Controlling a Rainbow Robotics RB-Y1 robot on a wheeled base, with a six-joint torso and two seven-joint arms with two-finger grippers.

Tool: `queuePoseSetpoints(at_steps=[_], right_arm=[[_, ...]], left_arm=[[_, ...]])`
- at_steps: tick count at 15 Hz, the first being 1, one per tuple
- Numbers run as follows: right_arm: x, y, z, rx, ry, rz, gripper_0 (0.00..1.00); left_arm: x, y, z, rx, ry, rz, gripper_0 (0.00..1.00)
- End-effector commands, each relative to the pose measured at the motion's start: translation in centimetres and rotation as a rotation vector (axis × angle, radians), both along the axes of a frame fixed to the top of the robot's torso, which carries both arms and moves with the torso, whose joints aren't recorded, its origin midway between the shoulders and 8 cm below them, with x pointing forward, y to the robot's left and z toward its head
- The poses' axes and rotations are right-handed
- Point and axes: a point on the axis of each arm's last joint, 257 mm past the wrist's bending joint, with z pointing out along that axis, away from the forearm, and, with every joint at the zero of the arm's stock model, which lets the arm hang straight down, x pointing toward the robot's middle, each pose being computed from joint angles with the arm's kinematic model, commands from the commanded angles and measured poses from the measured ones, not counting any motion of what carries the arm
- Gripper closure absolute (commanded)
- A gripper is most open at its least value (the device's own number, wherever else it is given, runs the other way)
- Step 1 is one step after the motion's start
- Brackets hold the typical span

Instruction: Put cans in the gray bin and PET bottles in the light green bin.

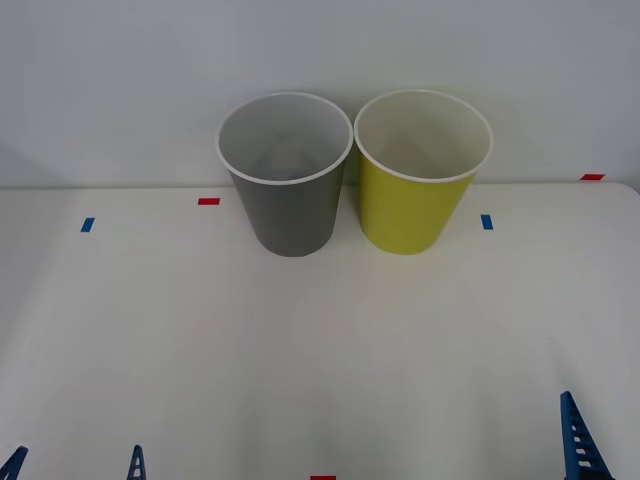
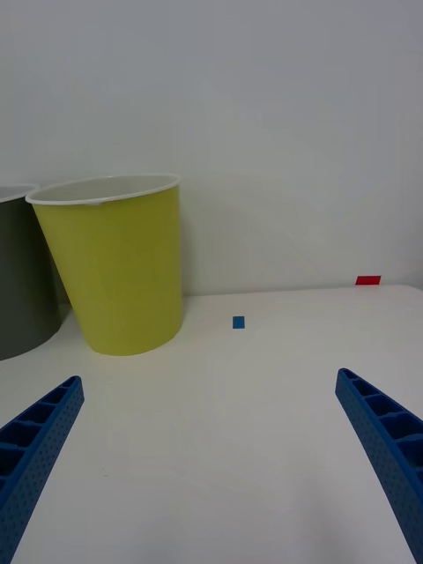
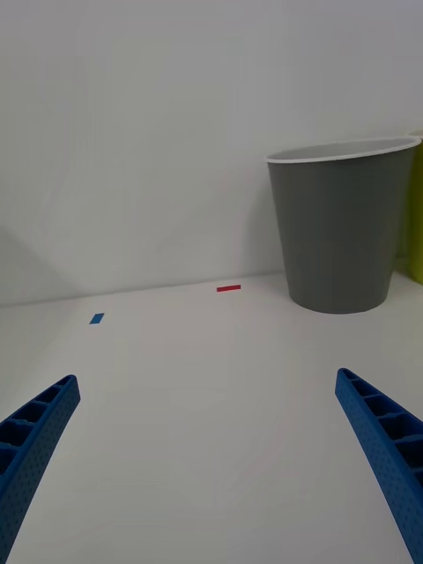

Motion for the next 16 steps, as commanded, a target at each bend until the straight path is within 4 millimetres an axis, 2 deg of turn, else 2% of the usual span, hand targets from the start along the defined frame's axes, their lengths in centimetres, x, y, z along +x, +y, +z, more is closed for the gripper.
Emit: queuePoseSetpoints(at_steps=[1,16], right_arm=[[0.00,0.00,0.00,0.000,0.000,0.000,0.00],[0.00,0.00,0.00,0.000,0.000,0.000,0.00]], left_arm=[[-0.04,0.00,-0.02,0.000,0.001,0.001,0.00],[-0.04,0.00,-0.02,0.000,0.001,0.001,0.00]])
